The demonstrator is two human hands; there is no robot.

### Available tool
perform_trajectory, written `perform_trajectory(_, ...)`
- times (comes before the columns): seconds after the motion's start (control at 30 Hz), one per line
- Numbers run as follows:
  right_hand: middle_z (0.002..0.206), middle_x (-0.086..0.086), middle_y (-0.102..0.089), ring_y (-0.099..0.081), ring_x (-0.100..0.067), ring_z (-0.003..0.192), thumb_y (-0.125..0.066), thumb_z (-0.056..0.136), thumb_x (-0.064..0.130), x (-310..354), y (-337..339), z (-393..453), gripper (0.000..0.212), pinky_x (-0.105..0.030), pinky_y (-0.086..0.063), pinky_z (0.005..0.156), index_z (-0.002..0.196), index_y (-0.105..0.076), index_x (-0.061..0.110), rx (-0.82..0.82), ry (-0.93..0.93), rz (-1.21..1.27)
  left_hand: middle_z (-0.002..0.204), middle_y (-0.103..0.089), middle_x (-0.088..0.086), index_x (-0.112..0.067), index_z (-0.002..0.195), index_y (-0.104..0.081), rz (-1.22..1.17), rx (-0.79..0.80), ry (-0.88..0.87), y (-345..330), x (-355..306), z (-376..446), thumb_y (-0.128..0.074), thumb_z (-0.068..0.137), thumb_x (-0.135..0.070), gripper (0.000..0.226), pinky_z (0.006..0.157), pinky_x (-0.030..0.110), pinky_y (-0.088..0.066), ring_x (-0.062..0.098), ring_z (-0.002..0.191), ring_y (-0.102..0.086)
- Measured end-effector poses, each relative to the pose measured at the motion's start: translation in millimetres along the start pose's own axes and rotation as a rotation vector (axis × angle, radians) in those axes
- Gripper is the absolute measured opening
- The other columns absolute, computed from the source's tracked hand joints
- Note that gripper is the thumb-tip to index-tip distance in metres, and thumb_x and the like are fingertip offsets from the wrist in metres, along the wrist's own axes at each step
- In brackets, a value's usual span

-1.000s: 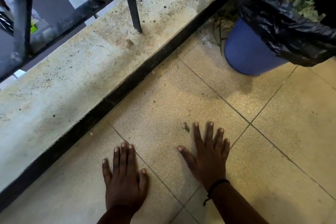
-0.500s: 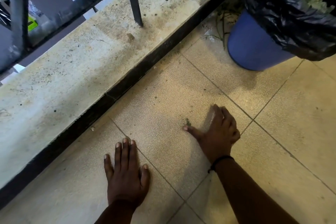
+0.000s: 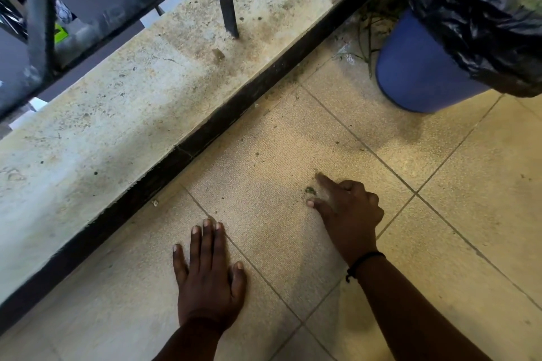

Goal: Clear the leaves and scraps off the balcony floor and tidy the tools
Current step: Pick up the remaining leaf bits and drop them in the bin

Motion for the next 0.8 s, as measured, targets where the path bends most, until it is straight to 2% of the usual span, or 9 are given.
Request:
perform_trajectory(0.1,0.101,0.024,-0.038,-0.033,-0.012,0.109,-0.070,0.076,0.056,-4.3,-2.4,9.4,0.038,-0.037,-0.022,0.096,0.112,-0.058,0.058,0.073,-0.017,0.213,0.162,-0.015,0.011,-0.007,0.154,-0.021,-0.004,0.002,0.002,-0.1,-0.5,0.1,-0.031,0.091,-0.043,0.073,0.119,0.053,-0.003,0.026,0.151,-0.009)
perform_trajectory(0.23,0.098,0.031,-0.042,-0.030,-0.005,0.103,-0.069,0.072,0.056,-7.1,-5.3,9.7,0.029,-0.045,-0.027,0.100,0.098,-0.058,0.061,0.042,0.007,0.322,0.162,-0.015,0.012,-0.005,0.153,-0.025,0.002,0.004,0.003,0.3,-0.1,0.4,-0.031,0.090,-0.042,0.073,0.119,0.054,-0.003,0.026,0.151,-0.008)
perform_trajectory(0.37,0.095,0.024,-0.046,-0.038,-0.012,0.105,-0.072,0.073,0.053,-3.6,-3.2,9.3,0.023,-0.050,-0.031,0.098,0.093,-0.062,0.059,-0.013,-0.002,0.314,0.162,-0.015,0.012,-0.005,0.153,-0.024,-0.005,0.005,0.003,-0.1,-0.7,0.1,-0.031,0.090,-0.042,0.073,0.120,0.054,-0.002,0.026,0.151,-0.008)
perform_trajectory(0.47,0.097,0.023,-0.050,-0.049,-0.018,0.102,-0.063,0.073,0.063,-3.7,-5.3,11.7,0.020,-0.055,-0.040,0.090,0.093,-0.062,0.062,-0.043,0.032,0.345,0.163,-0.013,0.011,-0.007,0.154,-0.020,0.000,0.006,0.000,-0.6,-0.9,0.2,-0.031,0.090,-0.042,0.074,0.120,0.052,0.001,0.026,0.151,-0.007)
perform_trajectory(0.5,0.097,0.023,-0.050,-0.050,-0.017,0.101,-0.062,0.073,0.063,-3.4,-6.3,11.9,0.020,-0.054,-0.041,0.089,0.093,-0.063,0.062,-0.051,0.040,0.337,0.163,-0.012,0.011,-0.007,0.155,-0.019,0.003,0.007,0.002,-0.7,-0.6,0.2,-0.031,0.090,-0.042,0.074,0.120,0.052,0.001,0.026,0.151,-0.006)
perform_trajectory(0.57,0.096,0.022,-0.049,-0.042,-0.011,0.099,-0.068,0.076,0.054,-4.1,-8.0,10.6,0.010,-0.044,-0.032,0.091,0.086,-0.070,0.055,-0.071,0.020,0.270,0.163,-0.012,0.011,-0.008,0.155,-0.018,0.001,0.004,0.006,-0.3,-1.1,0.4,-0.031,0.090,-0.042,0.075,0.120,0.051,0.002,0.025,0.151,-0.005)
perform_trajectory(0.67,0.093,0.016,-0.053,-0.032,-0.008,0.094,-0.065,0.082,0.045,0.3,-7.0,5.6,0.008,-0.038,-0.024,0.082,0.083,-0.073,0.045,-0.158,0.077,0.158,0.162,-0.011,0.010,-0.008,0.155,-0.017,-0.001,-0.003,0.011,1.5,-1.3,0.9,-0.031,0.090,-0.042,0.074,0.120,0.050,0.004,0.022,0.152,0.000)
perform_trajectory(0.73,0.089,0.013,-0.058,-0.037,-0.010,0.090,-0.056,0.084,0.042,5.2,-8.5,4.6,0.017,-0.038,-0.026,0.079,0.082,-0.073,0.039,-0.214,0.181,0.092,0.162,-0.011,0.011,-0.008,0.155,-0.016,-0.001,-0.002,0.009,2.0,-2.1,1.3,-0.031,0.090,-0.042,0.074,0.120,0.050,0.005,0.022,0.152,0.000)
perform_trajectory(0.8,0.086,0.011,-0.059,-0.044,-0.015,0.090,-0.058,0.084,0.034,10.9,-11.6,4.4,0.012,-0.037,-0.024,0.080,0.080,-0.070,0.034,-0.243,0.265,-0.006,0.163,-0.011,0.011,-0.008,0.155,-0.016,0.000,0.004,0.008,1.8,-2.5,1.4,-0.030,0.091,-0.042,0.074,0.120,0.049,0.005,0.023,0.152,-0.001)
Point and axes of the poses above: each hand's wrist, its own z-axis towards the middle knuckle, its own y-axis out of the back of the hand, x = y × z, the point moved 6 cm from there along z, towards the middle knuckle
